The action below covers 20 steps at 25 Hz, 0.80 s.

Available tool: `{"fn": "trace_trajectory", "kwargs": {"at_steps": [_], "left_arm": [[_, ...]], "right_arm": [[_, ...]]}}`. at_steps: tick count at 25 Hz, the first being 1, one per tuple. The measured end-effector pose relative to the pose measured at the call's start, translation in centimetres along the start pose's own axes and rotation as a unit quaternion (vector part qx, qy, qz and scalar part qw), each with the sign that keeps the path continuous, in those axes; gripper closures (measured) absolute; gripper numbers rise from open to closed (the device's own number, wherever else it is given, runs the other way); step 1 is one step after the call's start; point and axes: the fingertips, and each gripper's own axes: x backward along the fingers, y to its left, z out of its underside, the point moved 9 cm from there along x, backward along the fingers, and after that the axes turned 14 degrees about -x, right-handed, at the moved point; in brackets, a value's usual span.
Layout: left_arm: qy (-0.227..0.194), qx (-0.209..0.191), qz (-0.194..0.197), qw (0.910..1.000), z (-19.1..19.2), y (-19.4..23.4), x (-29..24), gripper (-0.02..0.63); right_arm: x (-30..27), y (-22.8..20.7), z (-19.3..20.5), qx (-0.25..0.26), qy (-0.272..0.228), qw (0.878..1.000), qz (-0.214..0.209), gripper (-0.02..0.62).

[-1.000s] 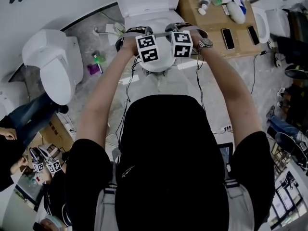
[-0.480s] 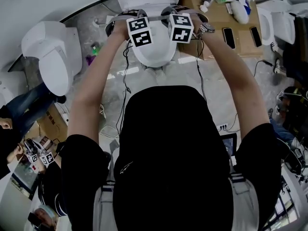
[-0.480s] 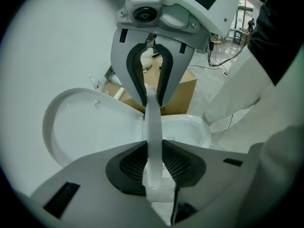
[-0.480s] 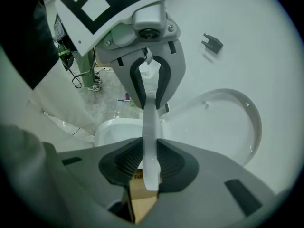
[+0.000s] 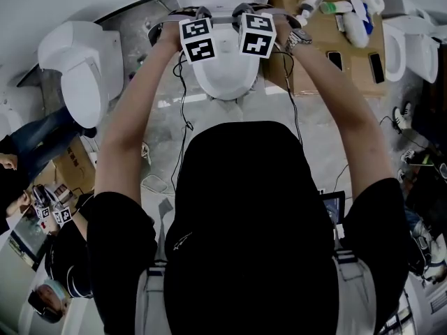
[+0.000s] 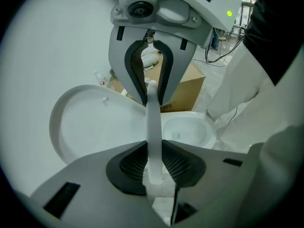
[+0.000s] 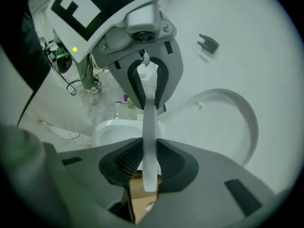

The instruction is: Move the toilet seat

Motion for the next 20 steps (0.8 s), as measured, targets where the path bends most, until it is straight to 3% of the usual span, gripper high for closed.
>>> {"fn": "trace_trajectory", "kwargs": {"at_steps": [12, 20], "left_arm": [[0.026, 0.020, 0.006, 0.9994, 0.1, 2.6, -0.3, 0.506], [0.015, 0.017, 0.001, 0.9997, 0.9, 4.0, -0.5, 0.508]], "right_arm": [[0.2, -2.9, -0.1, 0.003, -0.029, 0.999, -0.024, 0.499], [0.1, -4.2, -0.6, -0.011, -0.024, 1.000, -0.013, 0.500]]}}
